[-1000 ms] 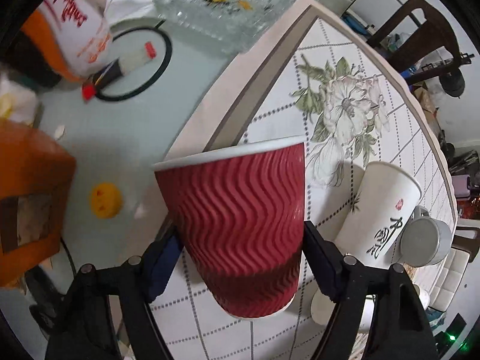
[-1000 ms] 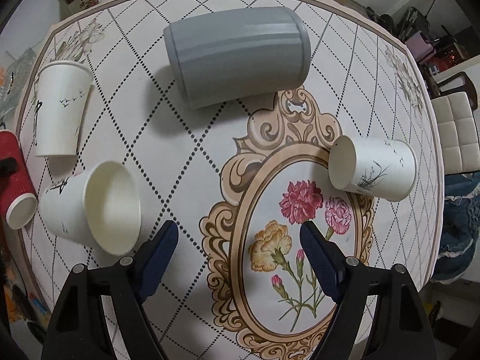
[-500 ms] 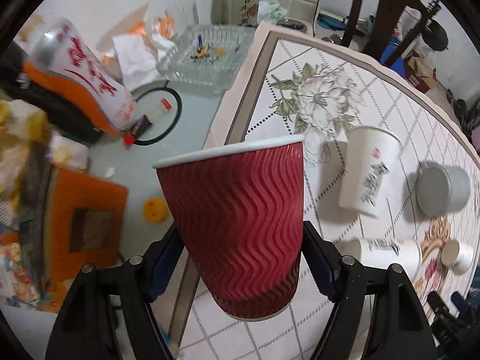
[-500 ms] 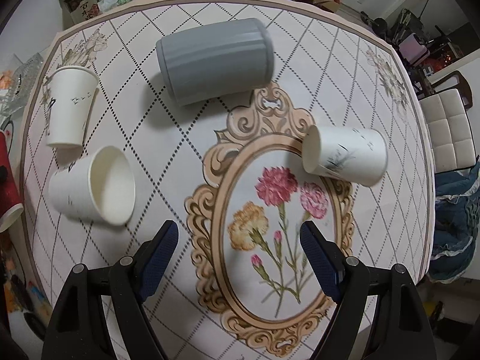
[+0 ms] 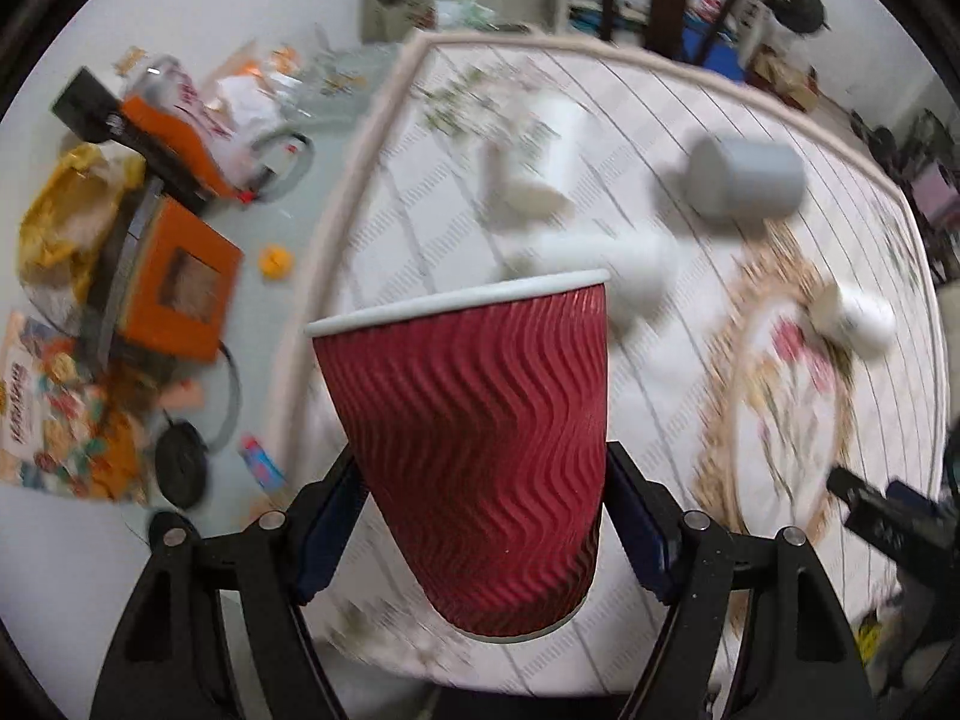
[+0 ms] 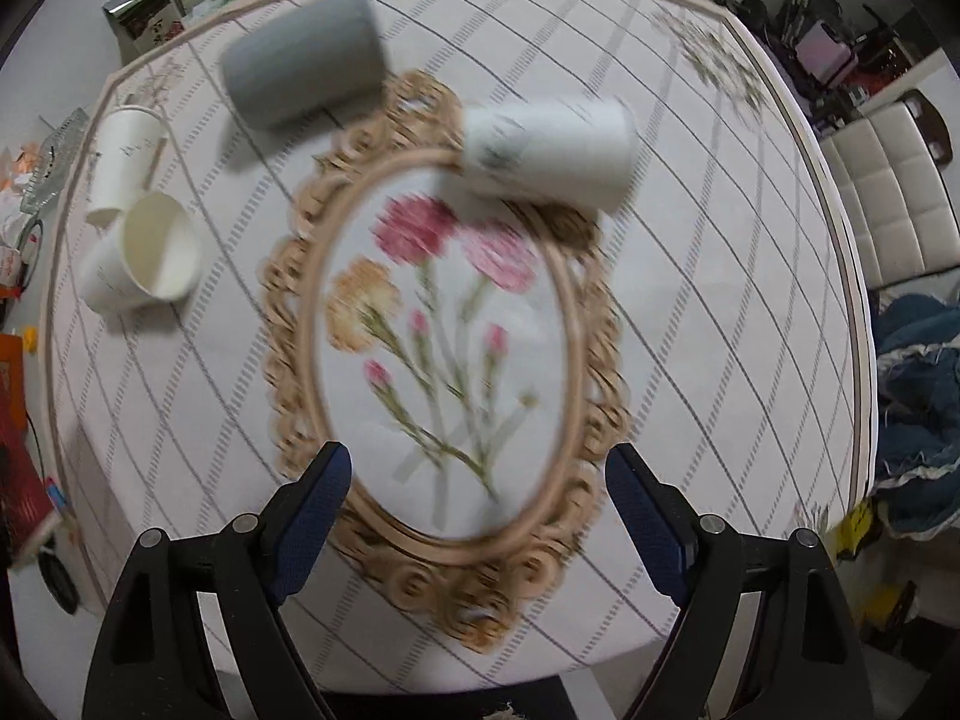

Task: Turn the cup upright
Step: 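Lift the red cup with the left tool and carry it toward the right tool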

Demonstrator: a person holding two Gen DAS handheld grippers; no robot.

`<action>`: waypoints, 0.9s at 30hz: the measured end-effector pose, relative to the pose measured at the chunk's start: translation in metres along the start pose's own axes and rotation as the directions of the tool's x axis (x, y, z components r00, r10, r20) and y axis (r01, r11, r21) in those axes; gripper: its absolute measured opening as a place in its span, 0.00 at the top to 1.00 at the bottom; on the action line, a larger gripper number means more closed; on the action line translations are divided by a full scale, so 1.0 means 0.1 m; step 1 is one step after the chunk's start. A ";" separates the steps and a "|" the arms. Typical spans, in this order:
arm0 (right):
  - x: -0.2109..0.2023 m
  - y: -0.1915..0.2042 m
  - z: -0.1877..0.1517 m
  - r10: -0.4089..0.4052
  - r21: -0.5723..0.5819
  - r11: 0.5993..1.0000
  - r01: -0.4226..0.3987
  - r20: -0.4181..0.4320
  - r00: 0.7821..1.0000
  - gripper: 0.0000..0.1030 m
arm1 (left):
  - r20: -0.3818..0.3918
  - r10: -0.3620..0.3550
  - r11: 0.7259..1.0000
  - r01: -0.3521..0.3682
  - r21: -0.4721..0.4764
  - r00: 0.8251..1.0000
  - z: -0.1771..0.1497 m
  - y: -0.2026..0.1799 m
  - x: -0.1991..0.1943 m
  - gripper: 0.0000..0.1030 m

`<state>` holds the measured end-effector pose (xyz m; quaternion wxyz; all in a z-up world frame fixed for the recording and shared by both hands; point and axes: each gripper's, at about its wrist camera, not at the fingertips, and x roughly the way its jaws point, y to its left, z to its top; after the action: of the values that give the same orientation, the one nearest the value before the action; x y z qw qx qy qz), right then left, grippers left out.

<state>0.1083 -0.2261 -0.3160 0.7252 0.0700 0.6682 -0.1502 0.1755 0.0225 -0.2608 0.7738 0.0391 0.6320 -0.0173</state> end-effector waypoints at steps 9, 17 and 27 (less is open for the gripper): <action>0.26 -0.70 -0.31 -0.017 0.070 0.997 0.021 -0.052 0.999 0.14 | -0.096 -0.046 0.986 0.061 0.158 0.994 -0.44 -1.01 0.31 0.28; 0.50 -1.09 -0.46 -0.034 0.119 0.992 0.046 -0.099 0.994 0.14 | -0.158 -0.045 0.965 0.084 0.248 0.986 -0.59 -1.53 0.67 0.28; 0.63 -1.29 -0.46 -0.039 0.129 0.990 0.054 -0.117 0.992 0.14 | -0.205 -0.028 0.960 0.084 0.268 0.978 -0.64 -1.68 0.95 0.25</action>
<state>0.0287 -0.3417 -0.3697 0.6758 0.1105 0.6989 -0.2067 0.1191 -0.1372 -0.3731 0.6928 0.1298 0.6987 -0.1228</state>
